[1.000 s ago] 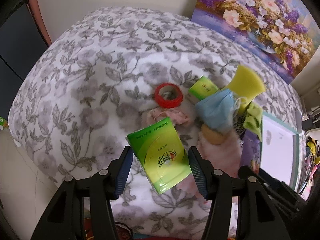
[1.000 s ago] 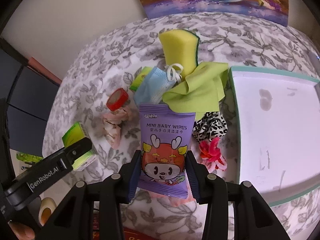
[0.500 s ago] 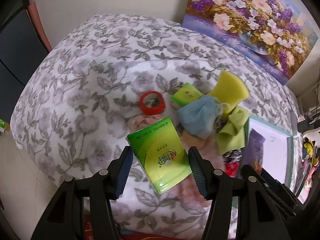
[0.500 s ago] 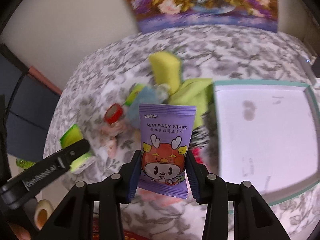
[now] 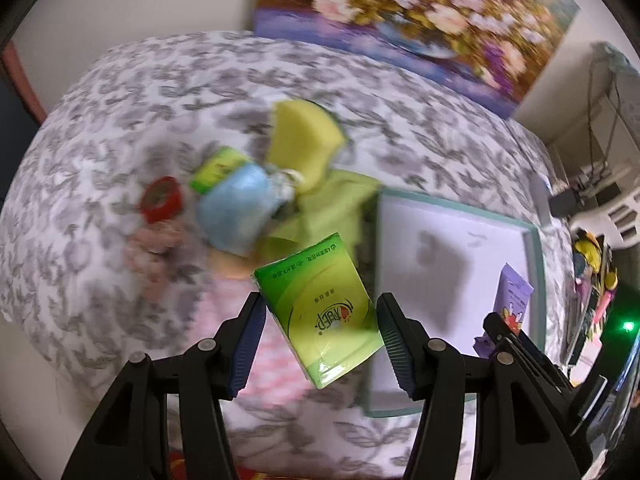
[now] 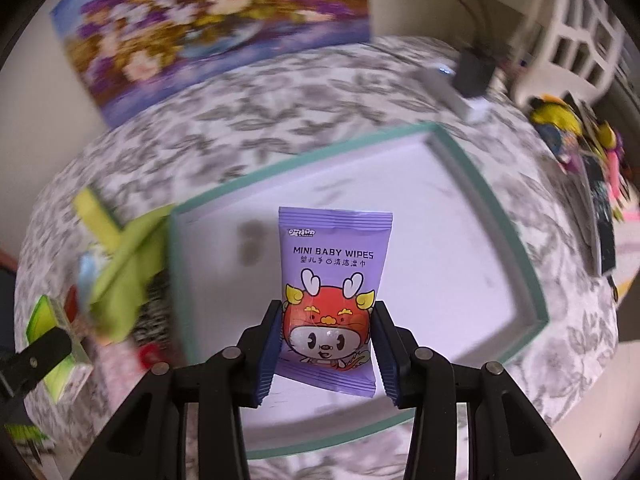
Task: Organize soft objects
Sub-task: 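Carry the tissue pack with left tool while right tool carries wipes packet to tray, then open left tool over the tray while right tool releases the wipes packet there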
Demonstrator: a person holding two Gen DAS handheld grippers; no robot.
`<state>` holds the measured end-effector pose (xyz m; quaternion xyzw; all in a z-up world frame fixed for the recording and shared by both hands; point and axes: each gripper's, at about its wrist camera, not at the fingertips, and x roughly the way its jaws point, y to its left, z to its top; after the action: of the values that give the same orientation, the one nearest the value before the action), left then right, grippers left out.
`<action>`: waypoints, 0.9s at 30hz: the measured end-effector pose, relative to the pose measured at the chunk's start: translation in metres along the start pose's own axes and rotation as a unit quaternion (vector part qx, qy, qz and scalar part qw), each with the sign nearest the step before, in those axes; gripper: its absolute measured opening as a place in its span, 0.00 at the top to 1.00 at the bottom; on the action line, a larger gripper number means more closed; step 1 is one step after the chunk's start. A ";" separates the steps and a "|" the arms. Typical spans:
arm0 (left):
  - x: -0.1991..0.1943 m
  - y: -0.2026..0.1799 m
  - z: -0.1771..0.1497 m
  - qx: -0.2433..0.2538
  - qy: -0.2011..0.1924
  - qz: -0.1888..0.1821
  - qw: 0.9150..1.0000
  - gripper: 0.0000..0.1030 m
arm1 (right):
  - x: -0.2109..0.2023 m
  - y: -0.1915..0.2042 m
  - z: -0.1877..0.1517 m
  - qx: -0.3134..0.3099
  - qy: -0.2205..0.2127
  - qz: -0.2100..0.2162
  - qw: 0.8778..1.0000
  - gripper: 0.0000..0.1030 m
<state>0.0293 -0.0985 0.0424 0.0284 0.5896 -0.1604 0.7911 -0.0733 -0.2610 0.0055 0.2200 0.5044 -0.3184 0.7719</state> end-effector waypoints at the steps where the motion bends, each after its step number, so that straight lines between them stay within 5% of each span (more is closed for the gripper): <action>1: 0.004 -0.011 -0.002 0.005 0.004 -0.005 1.000 0.42 | 0.002 -0.007 0.001 0.006 0.002 -0.008 1.000 0.56; 10: 0.041 -0.076 -0.022 0.069 0.018 -0.012 0.997 0.42 | 0.017 -0.062 0.002 0.040 0.005 -0.046 0.998 0.55; 20: 0.066 -0.107 -0.030 0.112 0.008 -0.039 0.993 0.42 | 0.024 -0.097 0.007 0.082 -0.002 -0.059 0.995 0.55; 23: 0.066 -0.112 -0.029 0.123 -0.005 -0.047 0.991 0.35 | 0.023 -0.101 0.008 0.093 -0.009 -0.051 0.994 0.55; 25: 0.063 -0.112 -0.027 0.124 -0.018 -0.050 0.991 0.19 | 0.020 -0.100 0.008 0.092 -0.017 -0.054 0.994 0.50; 27: 0.061 -0.110 -0.024 0.121 -0.027 -0.049 0.991 0.12 | 0.020 -0.099 0.008 0.092 -0.022 -0.055 0.994 0.27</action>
<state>-0.0088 -0.2106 -0.0064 0.0906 0.5446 -0.2704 0.7887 -0.1332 -0.3414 -0.0117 0.2544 0.4672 -0.4101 0.7409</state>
